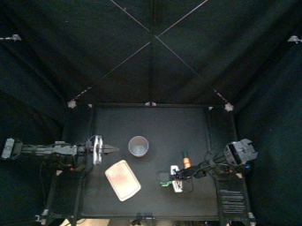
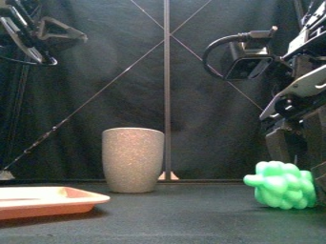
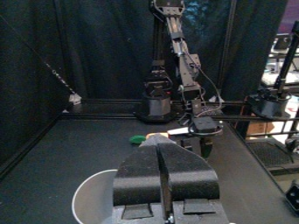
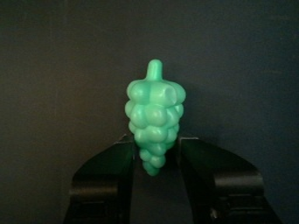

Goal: Pick the green grapes then place it in the grey bowl
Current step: Place green grapes in the grey bowl

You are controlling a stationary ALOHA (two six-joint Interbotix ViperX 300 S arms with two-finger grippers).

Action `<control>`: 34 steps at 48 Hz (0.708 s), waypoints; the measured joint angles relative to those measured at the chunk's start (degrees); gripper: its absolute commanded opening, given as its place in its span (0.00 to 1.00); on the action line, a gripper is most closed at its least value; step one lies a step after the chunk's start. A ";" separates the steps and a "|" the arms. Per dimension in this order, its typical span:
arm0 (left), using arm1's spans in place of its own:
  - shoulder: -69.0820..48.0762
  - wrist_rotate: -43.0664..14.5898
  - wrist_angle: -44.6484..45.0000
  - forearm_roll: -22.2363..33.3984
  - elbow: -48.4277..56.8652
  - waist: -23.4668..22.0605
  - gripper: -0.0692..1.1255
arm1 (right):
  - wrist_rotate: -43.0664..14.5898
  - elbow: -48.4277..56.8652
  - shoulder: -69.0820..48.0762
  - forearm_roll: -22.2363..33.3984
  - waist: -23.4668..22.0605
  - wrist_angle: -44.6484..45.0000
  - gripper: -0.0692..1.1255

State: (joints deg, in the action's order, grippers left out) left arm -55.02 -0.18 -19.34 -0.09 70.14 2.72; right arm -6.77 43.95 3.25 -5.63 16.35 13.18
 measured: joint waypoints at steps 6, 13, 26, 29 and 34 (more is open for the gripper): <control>0.09 0.00 0.00 0.00 0.00 0.00 0.13 | 0.09 -1.14 -0.09 0.79 0.00 0.00 0.55; 0.09 0.00 0.00 0.00 0.00 0.00 0.13 | 0.26 -3.69 -1.85 4.39 -0.97 0.09 0.55; 0.09 0.00 0.00 -0.09 0.00 0.00 0.13 | 0.53 -10.11 -5.62 18.11 -8.53 -2.81 0.55; 0.09 0.00 0.00 -0.09 0.00 0.00 0.13 | 0.44 -11.69 -5.62 21.27 -11.43 -4.66 0.55; 0.09 0.00 0.00 -0.09 0.35 -0.09 0.13 | 0.35 -14.59 -5.62 25.05 -16.35 -9.76 0.55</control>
State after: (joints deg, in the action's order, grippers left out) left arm -54.93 -0.18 -19.34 -0.18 70.49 2.64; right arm -6.42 29.36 -2.37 19.42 0.00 3.43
